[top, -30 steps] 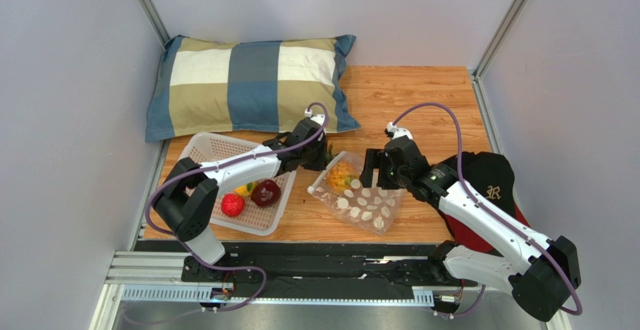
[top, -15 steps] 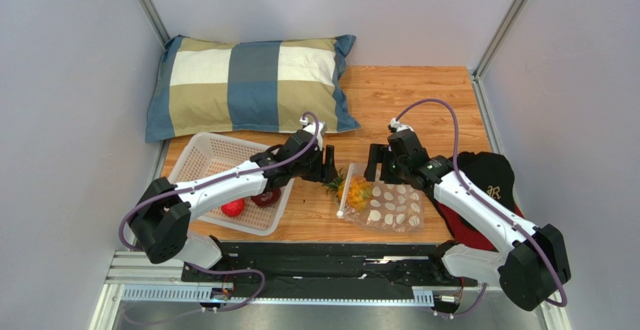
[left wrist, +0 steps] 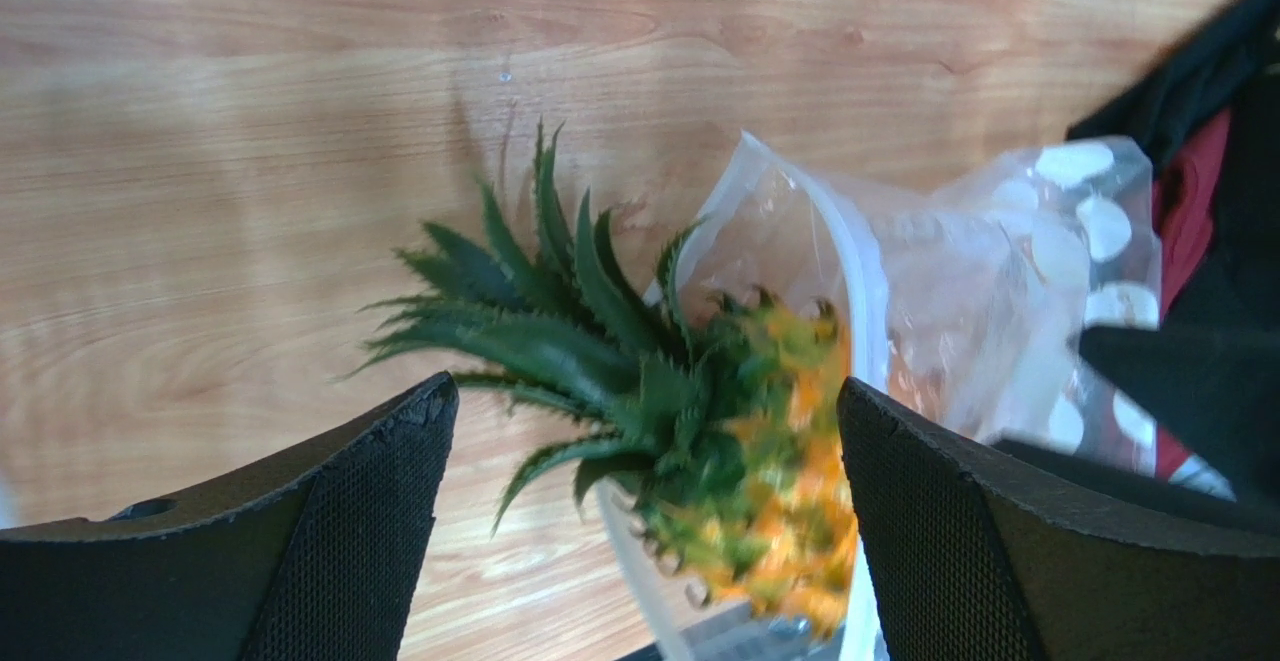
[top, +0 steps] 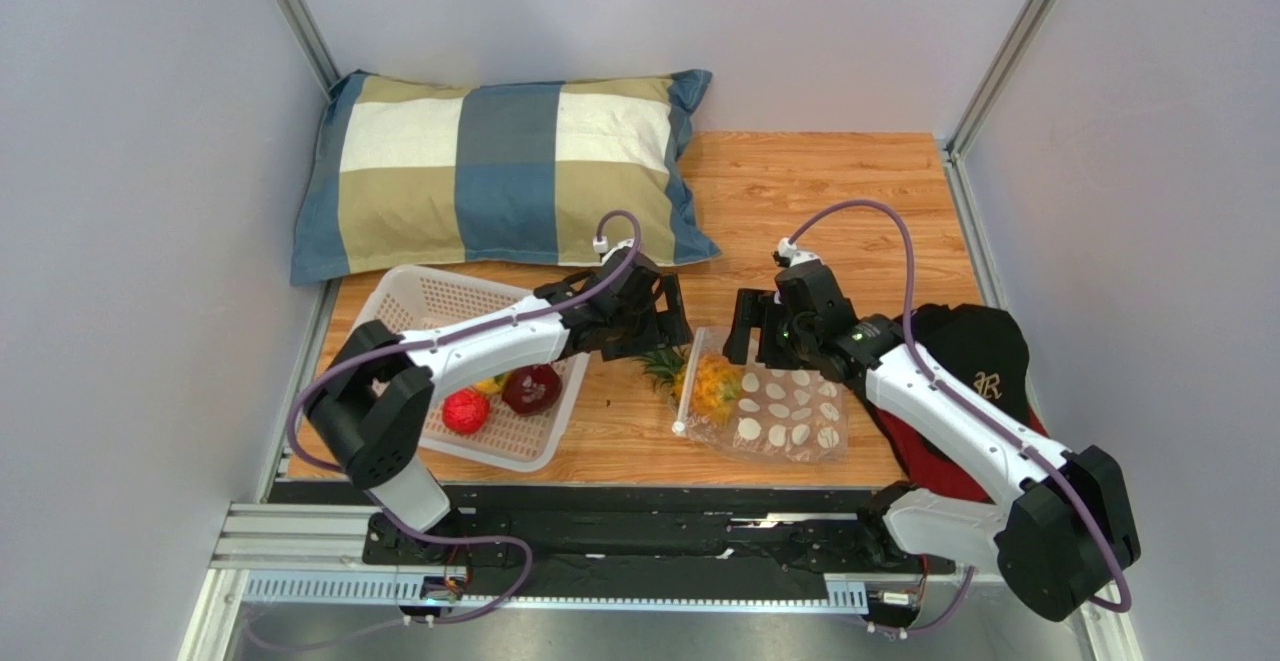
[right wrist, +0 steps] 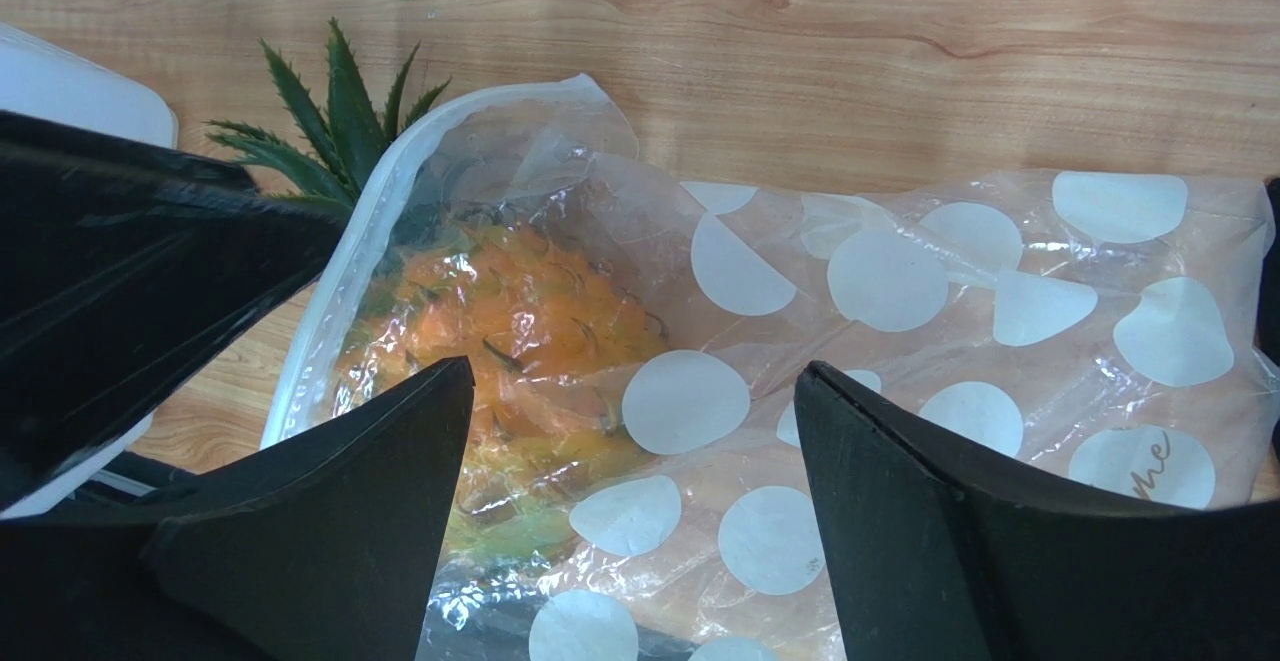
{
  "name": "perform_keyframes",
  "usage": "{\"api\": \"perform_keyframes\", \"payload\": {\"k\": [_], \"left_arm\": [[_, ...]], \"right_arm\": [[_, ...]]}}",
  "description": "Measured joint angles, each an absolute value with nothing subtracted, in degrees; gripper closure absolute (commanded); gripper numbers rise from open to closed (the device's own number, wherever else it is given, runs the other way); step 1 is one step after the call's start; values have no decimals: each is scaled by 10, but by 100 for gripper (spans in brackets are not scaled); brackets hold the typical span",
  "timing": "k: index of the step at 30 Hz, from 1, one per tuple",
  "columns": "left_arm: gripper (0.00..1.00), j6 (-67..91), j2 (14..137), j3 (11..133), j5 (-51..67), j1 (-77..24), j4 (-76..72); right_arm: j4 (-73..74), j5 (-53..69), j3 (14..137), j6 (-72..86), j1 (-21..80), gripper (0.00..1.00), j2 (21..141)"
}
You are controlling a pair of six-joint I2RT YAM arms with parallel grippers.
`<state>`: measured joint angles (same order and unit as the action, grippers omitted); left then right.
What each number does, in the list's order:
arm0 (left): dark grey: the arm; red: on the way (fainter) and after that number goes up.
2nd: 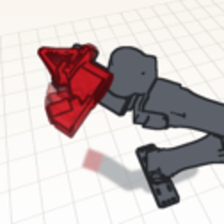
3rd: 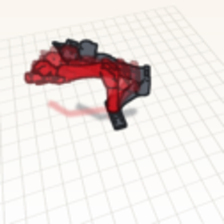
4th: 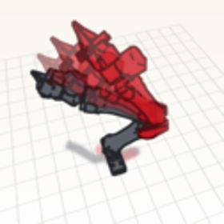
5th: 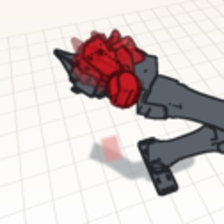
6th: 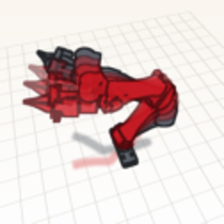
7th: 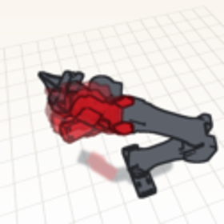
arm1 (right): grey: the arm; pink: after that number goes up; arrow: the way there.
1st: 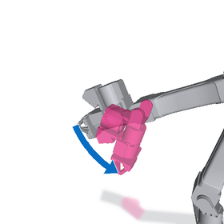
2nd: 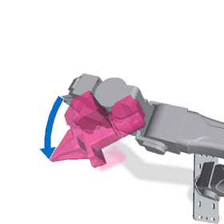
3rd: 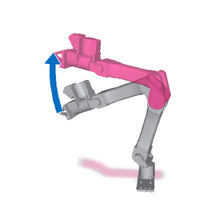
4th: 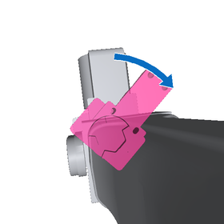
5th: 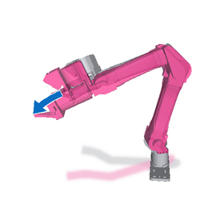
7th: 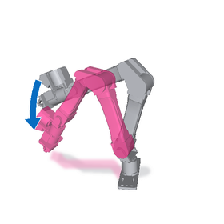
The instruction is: Open the zip-top bag and remove the fake food
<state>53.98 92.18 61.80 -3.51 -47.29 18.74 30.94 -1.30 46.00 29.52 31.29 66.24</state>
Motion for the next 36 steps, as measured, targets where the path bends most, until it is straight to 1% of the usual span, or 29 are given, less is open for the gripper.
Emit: {"api": "perform_keyframes", "payload": {"k": [1,2,9,15,17,18,19,21,22,24,25,29,36], "left_arm": [[5,554,935,625,-33,-472,189],[9,569,947,628,-32,-471,189],[15,637,971,610,-42,-467,182],[16,657,985,601,-33,-464,168],[24,657,993,600,-33,-463,165],[30,656,999,600,-33,-463,163],[46,656,1002,599,-33,-463,160],[62,647,1004,594,-35,-462,150],[77,644,1004,590,-34,-461,143],[99,631,1003,585,-32,-460,123],[100,619,999,582,-32,-460,114],[100,586,971,568,-36,-461,98],[100,518,851,533,-67,-471,94]], "right_arm": [[309,-12,459,295,313,17,662],[308,-12,457,295,313,17,662],[296,-7,444,296,313,17,662],[279,6,421,302,313,18,664],[270,12,413,304,313,18,667],[267,15,410,306,312,18,668],[263,17,407,308,312,18,668],[257,19,399,313,312,18,668],[255,20,396,313,312,18,668],[255,23,391,317,312,18,667],[256,22,389,317,312,18,667],[257,20,382,317,312,18,662],[255,10,375,322,312,16,658]]}}
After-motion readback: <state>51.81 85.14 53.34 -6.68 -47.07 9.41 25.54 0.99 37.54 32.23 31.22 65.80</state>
